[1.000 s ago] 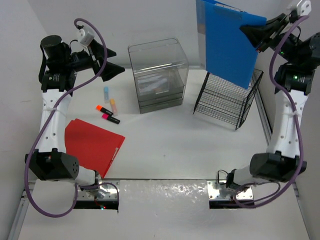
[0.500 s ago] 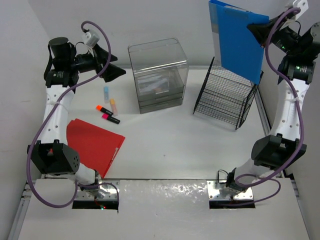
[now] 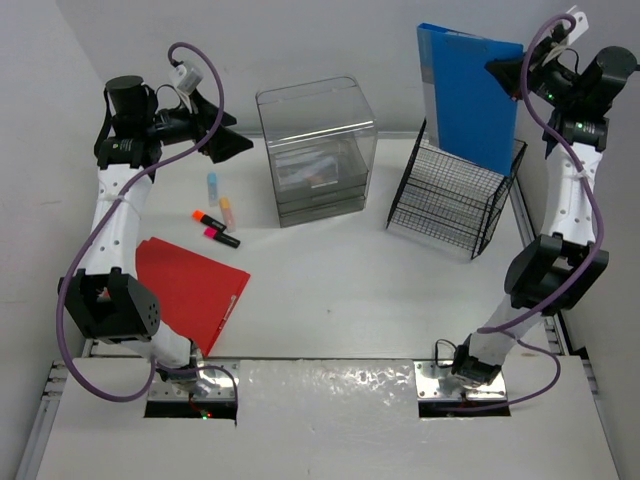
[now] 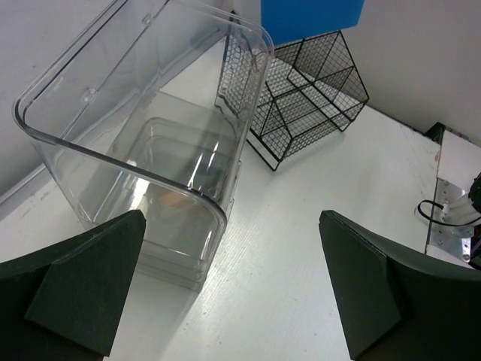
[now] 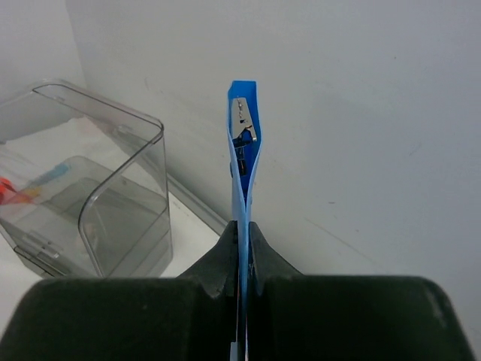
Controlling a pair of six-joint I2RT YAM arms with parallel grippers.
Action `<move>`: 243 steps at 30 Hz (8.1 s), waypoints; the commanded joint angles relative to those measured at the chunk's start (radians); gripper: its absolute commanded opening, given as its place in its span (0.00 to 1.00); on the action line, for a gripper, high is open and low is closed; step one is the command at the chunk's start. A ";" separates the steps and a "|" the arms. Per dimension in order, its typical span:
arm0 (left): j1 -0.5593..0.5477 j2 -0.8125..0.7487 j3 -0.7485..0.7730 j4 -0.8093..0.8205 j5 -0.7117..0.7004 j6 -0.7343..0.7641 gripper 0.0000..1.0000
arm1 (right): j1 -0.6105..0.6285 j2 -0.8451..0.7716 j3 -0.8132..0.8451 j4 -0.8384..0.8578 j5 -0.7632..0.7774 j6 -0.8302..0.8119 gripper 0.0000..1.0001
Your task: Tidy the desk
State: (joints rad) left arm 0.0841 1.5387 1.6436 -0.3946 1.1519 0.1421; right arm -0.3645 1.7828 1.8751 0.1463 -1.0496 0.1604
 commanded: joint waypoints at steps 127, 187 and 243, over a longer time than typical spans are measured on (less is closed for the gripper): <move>-0.037 0.031 0.045 -0.115 -0.041 0.129 0.99 | -0.045 0.365 -0.125 1.245 0.054 0.803 0.00; -0.041 0.009 0.044 -0.167 -0.034 0.200 0.99 | -0.036 0.245 -0.577 1.396 0.241 0.653 0.60; -0.049 -0.052 -0.010 -0.231 -0.572 0.226 0.99 | 0.147 -0.183 -0.930 0.174 1.098 0.117 0.13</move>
State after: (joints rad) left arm 0.0448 1.5600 1.6596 -0.6540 0.6579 0.3458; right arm -0.2317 1.6070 0.9581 0.3046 -0.0017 0.2817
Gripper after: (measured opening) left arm 0.993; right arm 0.148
